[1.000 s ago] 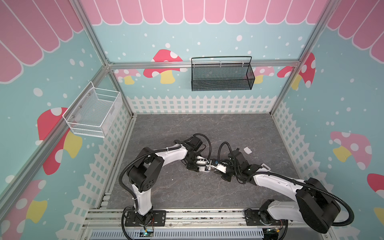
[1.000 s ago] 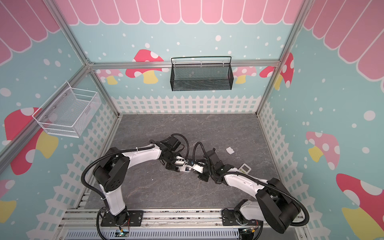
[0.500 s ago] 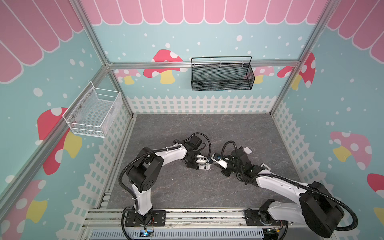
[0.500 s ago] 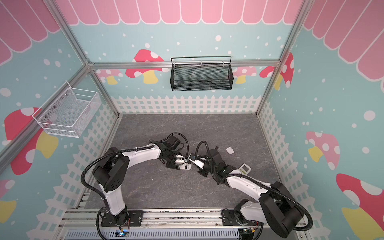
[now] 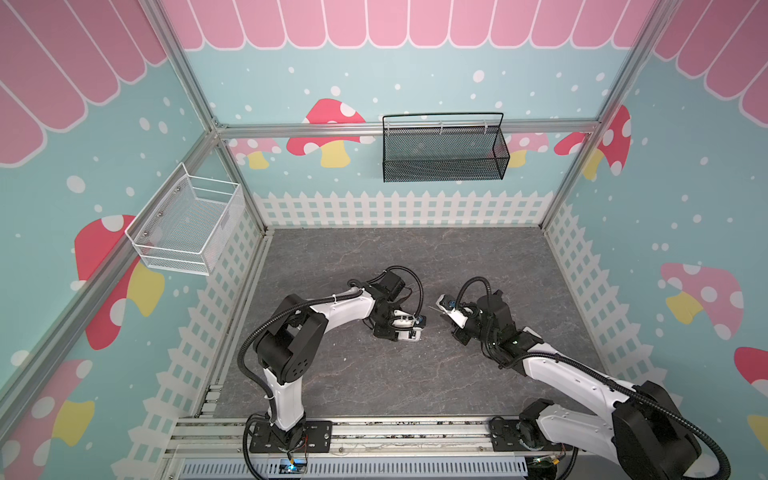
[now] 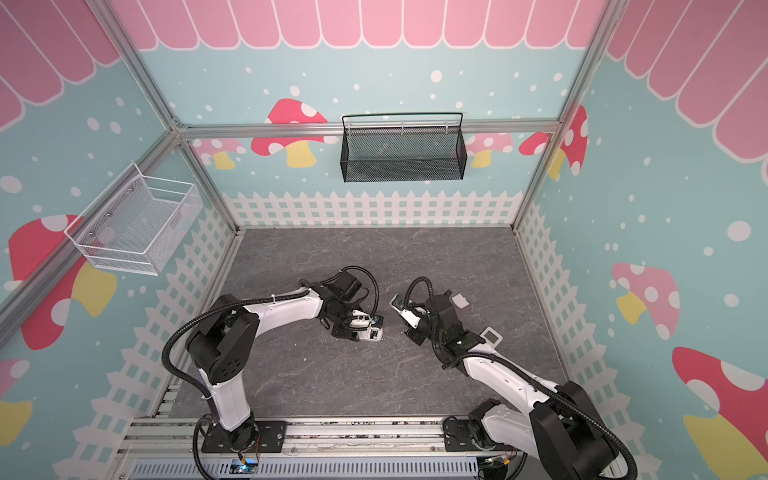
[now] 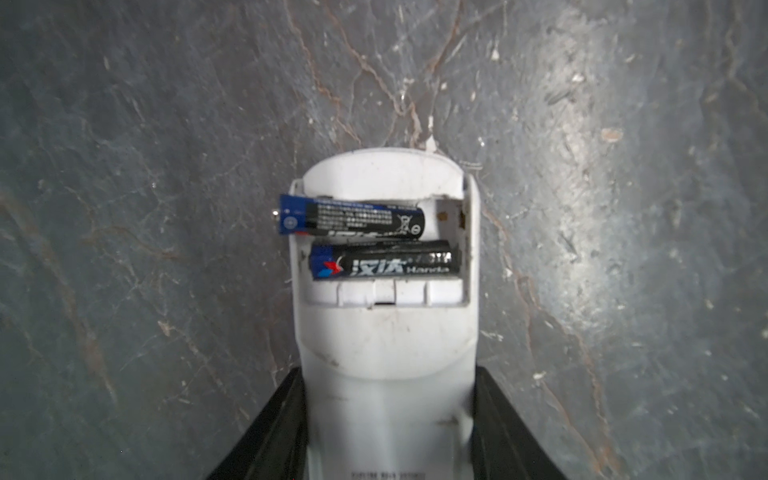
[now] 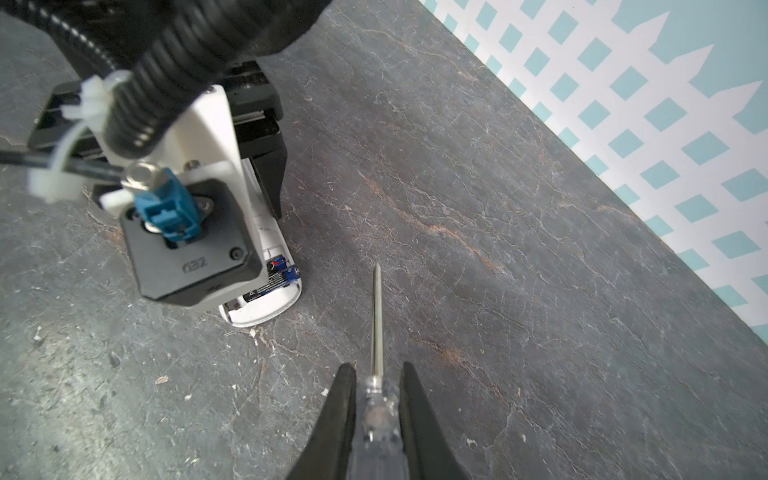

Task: Unload the batteries from the remote control
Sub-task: 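Lever the upper battery out with the screwdriver while the left gripper tilts the remote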

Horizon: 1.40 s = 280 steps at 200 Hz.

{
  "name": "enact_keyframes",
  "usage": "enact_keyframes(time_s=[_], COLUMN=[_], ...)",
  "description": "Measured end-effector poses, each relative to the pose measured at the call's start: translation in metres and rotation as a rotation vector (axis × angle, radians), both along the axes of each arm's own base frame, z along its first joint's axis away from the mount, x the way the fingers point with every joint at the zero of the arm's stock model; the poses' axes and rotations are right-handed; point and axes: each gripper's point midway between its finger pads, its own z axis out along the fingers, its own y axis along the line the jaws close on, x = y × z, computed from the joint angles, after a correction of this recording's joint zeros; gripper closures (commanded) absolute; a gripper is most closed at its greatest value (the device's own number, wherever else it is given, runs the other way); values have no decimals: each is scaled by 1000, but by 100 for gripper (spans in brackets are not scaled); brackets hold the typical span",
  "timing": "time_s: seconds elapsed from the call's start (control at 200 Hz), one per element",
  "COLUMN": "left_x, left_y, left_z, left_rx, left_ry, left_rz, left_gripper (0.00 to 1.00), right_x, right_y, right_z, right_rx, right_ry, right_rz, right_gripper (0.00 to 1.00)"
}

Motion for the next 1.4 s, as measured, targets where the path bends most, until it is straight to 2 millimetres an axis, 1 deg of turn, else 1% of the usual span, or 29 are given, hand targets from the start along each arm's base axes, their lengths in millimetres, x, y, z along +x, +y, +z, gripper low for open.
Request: enact_keyframes(time_s=[0.065, 0.18, 0.255, 0.35, 0.405, 0.485, 0.565, 0.69, 0.801, 0.891, 1.151, 1.401], left_x=[4, 14, 21, 32, 43, 61, 74, 88, 102, 106, 100, 105], left_y=[5, 14, 21, 31, 36, 41, 45, 44, 38, 38, 43, 42], left_z=[2, 11, 19, 27, 29, 26, 20, 20, 22, 24, 25, 38], left_rx=[28, 79, 103, 127, 144, 164, 168, 135, 117, 114, 113, 88], left_ry=[-13, -63, -122, -229, -314, -457, -599, -806, -939, -1007, -1112, -1175], left_rz=[23, 69, 82, 91, 92, 87, 71, 35, 28, 21, -12, 18], left_gripper=[88, 93, 100, 100, 100, 100, 100, 100, 100, 100, 100, 100], right_x=[-2, -4, -3, 1, 6, 19, 32, 49, 57, 57, 54, 55], right_y=[2, 4, 6, 12, 17, 28, 39, 52, 61, 63, 67, 66], right_z=[-1, -2, -6, -15, -18, -17, -11, -2, -2, -6, -5, -6], right_rx=[35, 108, 153, 200, 220, 249, 283, 329, 349, 355, 372, 373], right_ry=[36, 111, 165, 242, 284, 327, 345, 353, 370, 389, 409, 414], right_rz=[-9, -53, -86, -120, -135, -150, -155, -152, -144, -139, -123, -131], right_gripper=[100, 100, 100, 100, 100, 100, 100, 100, 100, 100, 100, 100])
